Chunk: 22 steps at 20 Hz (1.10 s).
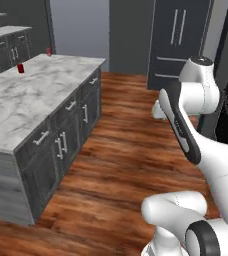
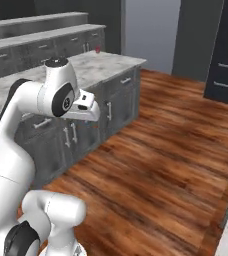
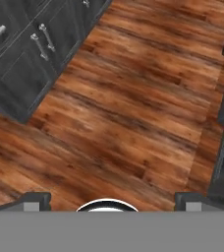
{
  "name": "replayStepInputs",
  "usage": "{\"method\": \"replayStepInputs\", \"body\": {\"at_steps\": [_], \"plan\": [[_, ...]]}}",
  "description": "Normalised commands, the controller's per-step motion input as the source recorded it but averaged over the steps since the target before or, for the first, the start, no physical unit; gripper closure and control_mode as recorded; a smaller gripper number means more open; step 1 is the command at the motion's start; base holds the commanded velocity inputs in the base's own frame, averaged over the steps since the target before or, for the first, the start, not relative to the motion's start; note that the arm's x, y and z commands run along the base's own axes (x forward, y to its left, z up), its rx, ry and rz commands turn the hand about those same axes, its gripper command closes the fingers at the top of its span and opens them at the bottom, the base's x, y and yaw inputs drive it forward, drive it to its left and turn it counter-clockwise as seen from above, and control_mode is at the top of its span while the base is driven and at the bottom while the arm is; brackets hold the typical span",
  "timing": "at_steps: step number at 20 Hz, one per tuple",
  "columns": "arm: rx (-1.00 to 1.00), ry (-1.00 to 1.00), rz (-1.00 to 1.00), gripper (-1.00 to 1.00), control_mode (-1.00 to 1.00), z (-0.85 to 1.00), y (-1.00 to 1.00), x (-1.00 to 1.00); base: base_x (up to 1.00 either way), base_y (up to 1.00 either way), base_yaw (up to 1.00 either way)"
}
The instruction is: Four empty soda cans are scattered around the kitchen. Gather all the cans and cluster them next to the stove for recycling.
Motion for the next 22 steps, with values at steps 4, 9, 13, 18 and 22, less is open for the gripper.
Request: {"method": "replayStepInputs", "body": {"at_steps": [4,9,13,18,22], "plan": [[0.00,0.00,0.00,-1.00,1.00,0.00,0.00,0.00,0.01,-0.06,0.81],[0.00,0.00,0.00,-1.00,1.00,0.00,0.00,0.00,0.42,-0.08,0.19],[0.00,0.00,0.00,-1.00,1.00,0.00,0.00,0.00,0.53,-0.14,0.12],[0.00,0.00,0.00,-1.00,1.00,0.00,0.00,0.00,0.64,-0.27,0.07],[0.00,0.00,0.00,-1.00,1.00,0.00,0.00,0.00,0.64,-0.25,0.10]]}}
